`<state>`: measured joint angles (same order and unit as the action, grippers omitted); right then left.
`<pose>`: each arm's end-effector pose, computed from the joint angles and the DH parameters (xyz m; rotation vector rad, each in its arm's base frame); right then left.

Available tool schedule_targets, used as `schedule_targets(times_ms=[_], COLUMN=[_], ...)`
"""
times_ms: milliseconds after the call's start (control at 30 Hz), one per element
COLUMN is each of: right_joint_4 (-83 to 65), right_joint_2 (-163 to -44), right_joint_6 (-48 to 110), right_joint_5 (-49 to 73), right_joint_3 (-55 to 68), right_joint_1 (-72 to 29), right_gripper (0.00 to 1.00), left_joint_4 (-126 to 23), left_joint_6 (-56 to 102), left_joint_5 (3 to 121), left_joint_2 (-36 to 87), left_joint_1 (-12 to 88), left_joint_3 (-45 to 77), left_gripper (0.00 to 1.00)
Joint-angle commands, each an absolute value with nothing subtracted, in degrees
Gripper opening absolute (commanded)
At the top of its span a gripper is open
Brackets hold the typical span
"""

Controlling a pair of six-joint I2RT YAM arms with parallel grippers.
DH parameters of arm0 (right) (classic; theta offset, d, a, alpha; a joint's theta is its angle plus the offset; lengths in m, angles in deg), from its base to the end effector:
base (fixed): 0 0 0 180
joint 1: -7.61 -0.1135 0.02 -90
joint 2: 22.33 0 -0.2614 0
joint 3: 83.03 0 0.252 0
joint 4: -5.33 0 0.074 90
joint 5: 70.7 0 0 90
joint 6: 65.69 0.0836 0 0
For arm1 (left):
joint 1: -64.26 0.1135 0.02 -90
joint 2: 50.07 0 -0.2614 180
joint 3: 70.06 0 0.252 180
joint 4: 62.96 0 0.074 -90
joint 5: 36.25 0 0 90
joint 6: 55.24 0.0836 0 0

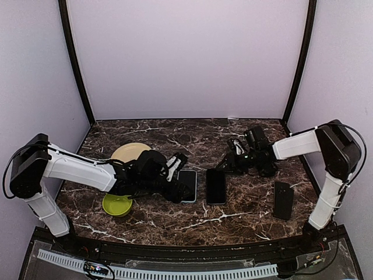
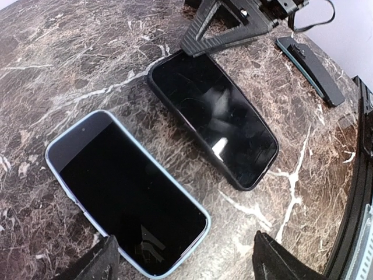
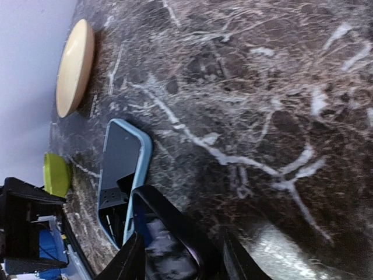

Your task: Put the phone into the phone case

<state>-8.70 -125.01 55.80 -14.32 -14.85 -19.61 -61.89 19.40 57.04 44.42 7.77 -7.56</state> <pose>0.3169 0.2151 0.1182 -0.1967 2.5629 1.1464 0.2092 -0.3246 0.1547 0.8244 2.0974 -0.7693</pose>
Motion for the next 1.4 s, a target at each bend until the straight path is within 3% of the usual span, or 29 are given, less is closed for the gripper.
schedule_targets(times_ms=[0, 167, 367, 533, 633, 700, 733, 900, 1100, 1367], right_joint_4=[-21.00, -32.17, -29.79, -33.93, -40.04, -42.82, -44.21, -42.22, -43.48, -41.91], right_joint_2=[-123.96, -120.19, -116.28, -118.23, -117.16, -116.38, -116.46, -122.28, -134.44, -143.51], right_joint_6=[47.58, 43.56, 48.69, 47.30, 42.98, 40.44, 39.61, 33.24, 28.13, 24.76], right_joint_5=[0.20, 15.89, 20.85, 28.04, 38.03, 40.27, 41.98, 46.20, 51.05, 56.81], right_joint_3=[-8.88, -7.73, -14.77, -11.58, -6.50, -4.02, -3.02, 0.98, 10.78, 14.77], right_joint_1=[-19.40, -23.15, -32.31, -34.53, -32.25, -28.16, -25.77, -19.72, -19.35, -17.13], right_gripper=[0.51, 0.55, 0.53, 0.54, 0.71, 0.97, 0.98, 0.98, 0.97, 0.70], left_joint_4=[-59.30, -58.43, -58.50, -57.55, -57.30, -57.28, -57.16, -57.21, -56.42, -56.50], left_joint_6=[21.25, 21.27, 21.29, 21.72, 21.98, 22.19, 22.28, 22.64, 23.21, 23.23], left_joint_5=[55.87, 55.99, 56.27, 56.90, 56.67, 56.46, 56.34, 56.32, 56.91, 56.98], left_joint_2=[43.79, 44.36, 44.94, 45.36, 44.74, 44.31, 44.23, 44.60, 45.19, 44.83], left_joint_1=[8.01, 7.96, 8.01, 7.98, 8.01, 8.01, 8.01, 7.95, 7.99, 7.97], left_joint_3=[-5.84, -5.13, -4.87, -3.67, -3.83, -4.08, -4.13, -4.24, -3.80, -4.64], left_gripper=[0.81, 0.81, 0.81, 0.81, 0.81, 0.81, 0.81, 0.82, 0.82, 0.82])
